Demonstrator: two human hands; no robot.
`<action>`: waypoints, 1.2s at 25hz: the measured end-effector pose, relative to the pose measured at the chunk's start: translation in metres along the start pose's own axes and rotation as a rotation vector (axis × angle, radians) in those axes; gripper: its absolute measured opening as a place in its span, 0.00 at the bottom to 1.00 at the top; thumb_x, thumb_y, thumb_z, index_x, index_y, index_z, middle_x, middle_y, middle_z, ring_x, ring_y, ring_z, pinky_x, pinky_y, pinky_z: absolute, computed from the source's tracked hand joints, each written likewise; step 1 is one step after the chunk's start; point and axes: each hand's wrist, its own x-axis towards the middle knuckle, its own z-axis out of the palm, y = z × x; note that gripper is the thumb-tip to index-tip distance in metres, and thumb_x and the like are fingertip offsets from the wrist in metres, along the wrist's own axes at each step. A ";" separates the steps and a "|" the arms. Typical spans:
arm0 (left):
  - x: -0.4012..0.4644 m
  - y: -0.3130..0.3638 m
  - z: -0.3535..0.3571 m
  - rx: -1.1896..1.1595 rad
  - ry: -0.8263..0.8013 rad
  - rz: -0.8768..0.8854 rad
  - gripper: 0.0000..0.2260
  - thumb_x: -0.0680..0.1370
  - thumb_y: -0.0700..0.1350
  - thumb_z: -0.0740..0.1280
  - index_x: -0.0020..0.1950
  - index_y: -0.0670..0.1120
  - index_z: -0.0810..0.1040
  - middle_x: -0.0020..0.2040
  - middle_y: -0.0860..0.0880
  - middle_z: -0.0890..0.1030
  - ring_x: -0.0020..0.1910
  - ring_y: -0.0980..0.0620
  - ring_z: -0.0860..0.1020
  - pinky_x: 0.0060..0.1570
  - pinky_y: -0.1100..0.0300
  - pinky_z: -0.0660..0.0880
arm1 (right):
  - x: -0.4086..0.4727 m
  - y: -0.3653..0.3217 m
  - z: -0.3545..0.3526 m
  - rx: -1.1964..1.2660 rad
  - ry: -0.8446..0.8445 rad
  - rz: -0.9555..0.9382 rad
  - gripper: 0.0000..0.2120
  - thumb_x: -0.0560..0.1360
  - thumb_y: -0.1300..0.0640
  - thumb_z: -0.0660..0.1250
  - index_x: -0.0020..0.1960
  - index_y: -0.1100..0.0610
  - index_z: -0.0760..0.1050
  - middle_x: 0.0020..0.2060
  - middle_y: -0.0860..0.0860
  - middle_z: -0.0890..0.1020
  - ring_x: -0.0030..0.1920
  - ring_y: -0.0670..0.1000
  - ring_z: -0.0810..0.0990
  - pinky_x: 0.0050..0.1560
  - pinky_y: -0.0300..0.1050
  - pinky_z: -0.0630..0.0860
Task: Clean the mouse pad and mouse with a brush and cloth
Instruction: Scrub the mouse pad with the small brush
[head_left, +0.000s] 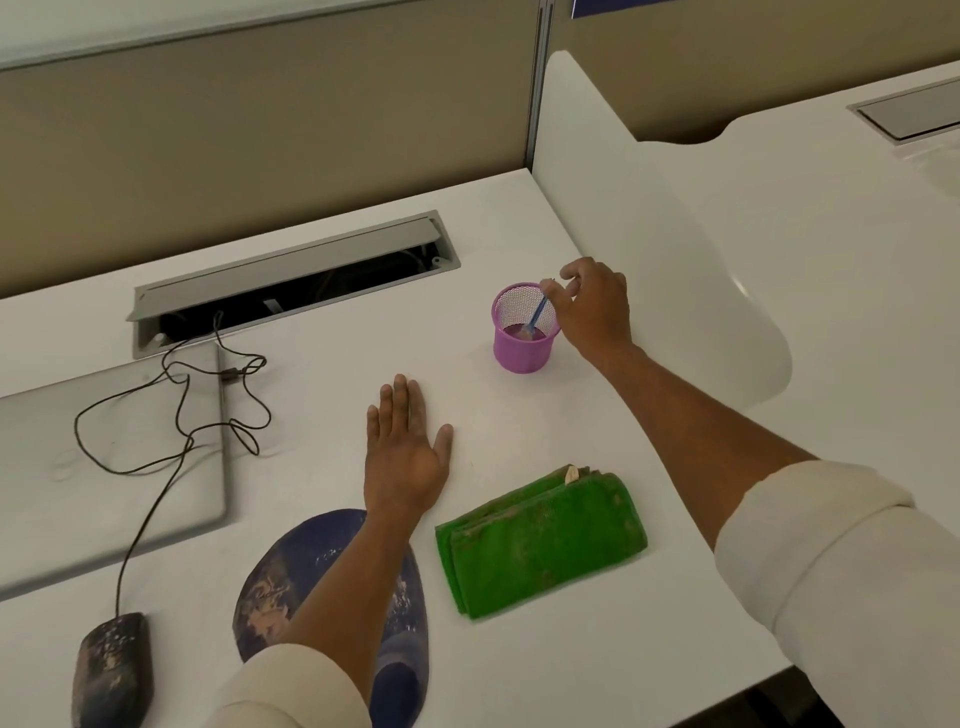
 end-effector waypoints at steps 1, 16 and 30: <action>0.000 0.000 0.000 0.003 0.000 0.000 0.34 0.85 0.60 0.49 0.83 0.46 0.38 0.83 0.48 0.37 0.82 0.49 0.36 0.80 0.52 0.36 | 0.001 -0.001 0.002 0.006 -0.004 -0.014 0.14 0.76 0.48 0.69 0.54 0.58 0.77 0.46 0.54 0.83 0.52 0.58 0.78 0.53 0.44 0.65; -0.002 0.001 -0.003 -0.007 0.004 -0.004 0.34 0.85 0.60 0.48 0.83 0.45 0.36 0.83 0.47 0.36 0.82 0.49 0.35 0.80 0.52 0.36 | -0.008 -0.018 -0.008 -0.176 0.031 -0.236 0.08 0.77 0.52 0.68 0.47 0.57 0.80 0.43 0.51 0.84 0.49 0.56 0.74 0.47 0.48 0.69; -0.039 -0.026 -0.039 -0.226 -0.027 0.002 0.31 0.87 0.55 0.50 0.83 0.43 0.39 0.83 0.45 0.38 0.82 0.49 0.36 0.79 0.56 0.34 | -0.080 -0.077 -0.041 0.114 0.107 -0.176 0.14 0.83 0.49 0.58 0.56 0.60 0.70 0.49 0.58 0.83 0.45 0.56 0.84 0.38 0.45 0.81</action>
